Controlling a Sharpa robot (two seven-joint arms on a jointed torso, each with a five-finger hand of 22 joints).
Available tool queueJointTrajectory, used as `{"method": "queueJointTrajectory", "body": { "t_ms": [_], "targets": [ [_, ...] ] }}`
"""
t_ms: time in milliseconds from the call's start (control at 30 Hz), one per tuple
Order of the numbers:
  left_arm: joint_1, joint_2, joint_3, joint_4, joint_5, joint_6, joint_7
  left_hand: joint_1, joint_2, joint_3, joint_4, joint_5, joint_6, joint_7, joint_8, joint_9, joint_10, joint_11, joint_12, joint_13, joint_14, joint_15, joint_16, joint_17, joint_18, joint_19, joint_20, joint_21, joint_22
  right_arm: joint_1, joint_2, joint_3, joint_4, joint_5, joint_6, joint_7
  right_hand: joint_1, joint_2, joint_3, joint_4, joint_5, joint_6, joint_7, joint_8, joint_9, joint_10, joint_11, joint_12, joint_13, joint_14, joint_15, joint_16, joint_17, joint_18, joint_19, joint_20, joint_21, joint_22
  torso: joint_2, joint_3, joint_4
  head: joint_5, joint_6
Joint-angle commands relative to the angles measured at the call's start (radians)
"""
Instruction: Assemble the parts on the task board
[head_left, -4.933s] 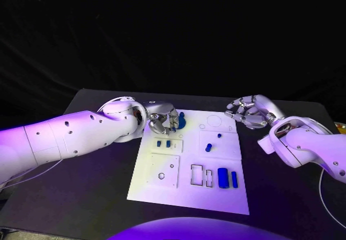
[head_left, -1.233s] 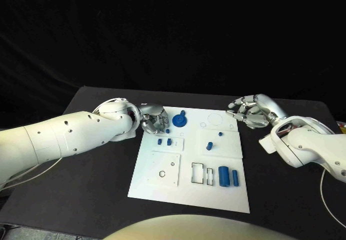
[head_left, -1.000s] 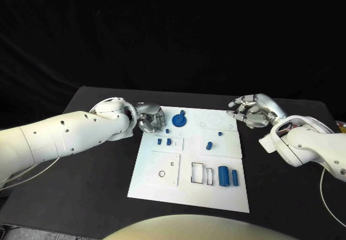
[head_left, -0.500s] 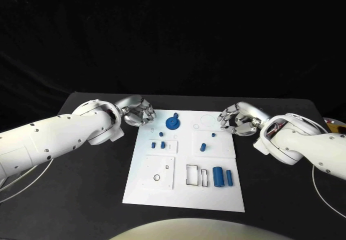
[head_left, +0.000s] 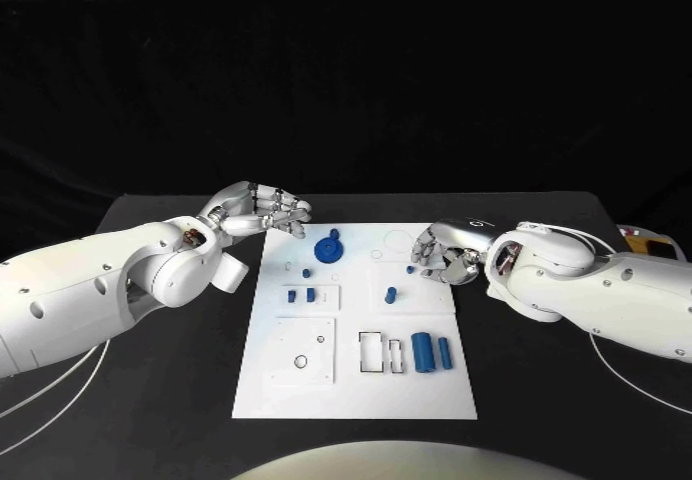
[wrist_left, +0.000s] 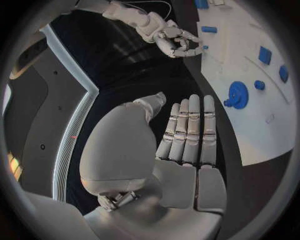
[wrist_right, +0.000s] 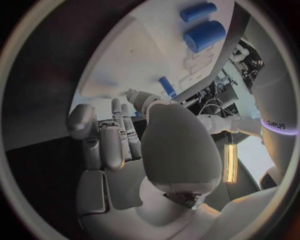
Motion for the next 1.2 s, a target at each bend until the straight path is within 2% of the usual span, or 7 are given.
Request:
{"method": "queueJointTrajectory", "body": {
  "t_ms": [33, 300, 767, 1000, 1100, 1200],
  "targets": [
    [0.001, -0.001, 0.001, 0.011, 0.149, 0.029, 0.086, 0.012, 0.001, -0.007, 0.000, -0.001, 0.005, 0.003, -0.004, 0.002, 0.006, 0.003, -0.007, -0.001, 0.009, 0.001, -0.017, -0.003, 0.005, 0.011, 0.001, -0.019, -0.014, -0.003, 0.010, 0.000, 0.005, -0.099, 0.001, -0.049, -0.013, 0.000, -0.001, -0.007, -0.006, 0.007, 0.004, -0.007, -0.002, 0.001, 0.008, -0.007, -0.003, 0.027, 0.006, 0.006, 0.003, -0.020, 0.007, 0.000, 0.007, 0.003, 0.000, 0.0001, -0.0005, -0.003, 0.000],
    [0.001, -0.005, 0.000, 0.014, 0.172, 0.010, 0.103, 0.017, 0.002, -0.012, 0.002, -0.002, 0.008, 0.006, -0.004, 0.002, 0.002, 0.006, -0.016, -0.001, 0.013, 0.003, -0.031, -0.004, 0.005, 0.022, 0.002, -0.035, -0.026, -0.006, 0.031, 0.000, 0.005, -0.125, -0.042, -0.069, -0.020, 0.003, 0.001, -0.010, -0.007, 0.006, 0.009, -0.010, -0.004, 0.003, 0.011, -0.011, -0.010, 0.030, 0.008, 0.013, 0.015, -0.025, 0.019, 0.002, 0.029, 0.019, 0.001, -0.0009, 0.0009, -0.001, -0.004],
    [0.001, -0.010, 0.000, 0.018, 0.180, 0.002, 0.100, 0.020, 0.001, -0.016, 0.003, -0.002, 0.007, 0.011, -0.006, 0.001, -0.002, 0.009, -0.021, -0.001, 0.018, 0.004, -0.035, -0.002, 0.005, 0.028, 0.001, -0.043, -0.032, -0.022, 0.055, -0.001, -0.009, -0.136, 0.017, -0.085, -0.023, 0.021, 0.018, -0.027, -0.007, 0.031, 0.001, -0.006, -0.002, 0.042, 0.003, -0.004, -0.023, 0.037, 0.004, 0.030, 0.038, -0.032, 0.041, 0.001, 0.072, 0.051, 0.001, -0.0010, 0.0007, 0.004, -0.011],
    [0.001, -0.012, 0.000, 0.018, 0.181, -0.002, 0.100, 0.023, 0.003, -0.016, 0.002, -0.002, 0.009, 0.012, -0.005, 0.002, 0.000, 0.009, -0.020, 0.000, 0.019, 0.004, -0.037, -0.001, 0.004, 0.031, 0.001, -0.046, -0.035, -0.027, 0.066, -0.003, -0.021, -0.152, 0.042, -0.095, -0.026, 0.027, 0.024, -0.037, -0.006, 0.046, -0.005, 0.000, 0.000, 0.063, -0.004, 0.000, -0.027, 0.038, -0.001, 0.034, 0.042, -0.034, 0.046, -0.003, 0.083, 0.061, 0.001, 0.0005, 0.0009, 0.008, -0.014],
    [0.001, -0.012, 0.000, 0.018, 0.181, -0.005, 0.099, 0.023, 0.003, -0.016, 0.002, -0.002, 0.009, 0.012, -0.005, 0.002, 0.000, 0.009, -0.020, 0.000, 0.019, 0.004, -0.037, -0.001, 0.004, 0.031, 0.001, -0.046, -0.035, -0.031, 0.070, -0.003, -0.022, -0.159, 0.041, -0.098, -0.025, 0.038, 0.031, -0.048, -0.006, 0.061, -0.012, 0.006, 0.003, 0.081, -0.010, 0.005, -0.029, 0.039, -0.007, 0.037, 0.045, -0.037, 0.051, -0.008, 0.095, 0.071, 0.001, 0.0007, 0.0002, 0.009, -0.016],
    [0.001, -0.013, 0.000, 0.018, 0.181, -0.009, 0.098, 0.025, 0.004, -0.016, 0.002, -0.002, 0.011, 0.012, -0.005, 0.002, 0.001, 0.009, -0.020, 0.001, 0.020, 0.004, -0.038, -0.001, 0.004, 0.033, 0.001, -0.048, -0.036, -0.035, 0.075, -0.003, -0.022, -0.186, 0.032, -0.115, 0.000, 0.069, 0.064, -0.081, -0.041, 0.078, -0.018, 0.013, 0.008, 0.101, -0.018, 0.009, -0.032, 0.041, -0.015, 0.041, 0.051, -0.039, 0.058, -0.015, 0.111, 0.084, 0.001, 0.0007, -0.0003, 0.008, -0.017]
  ]
}}
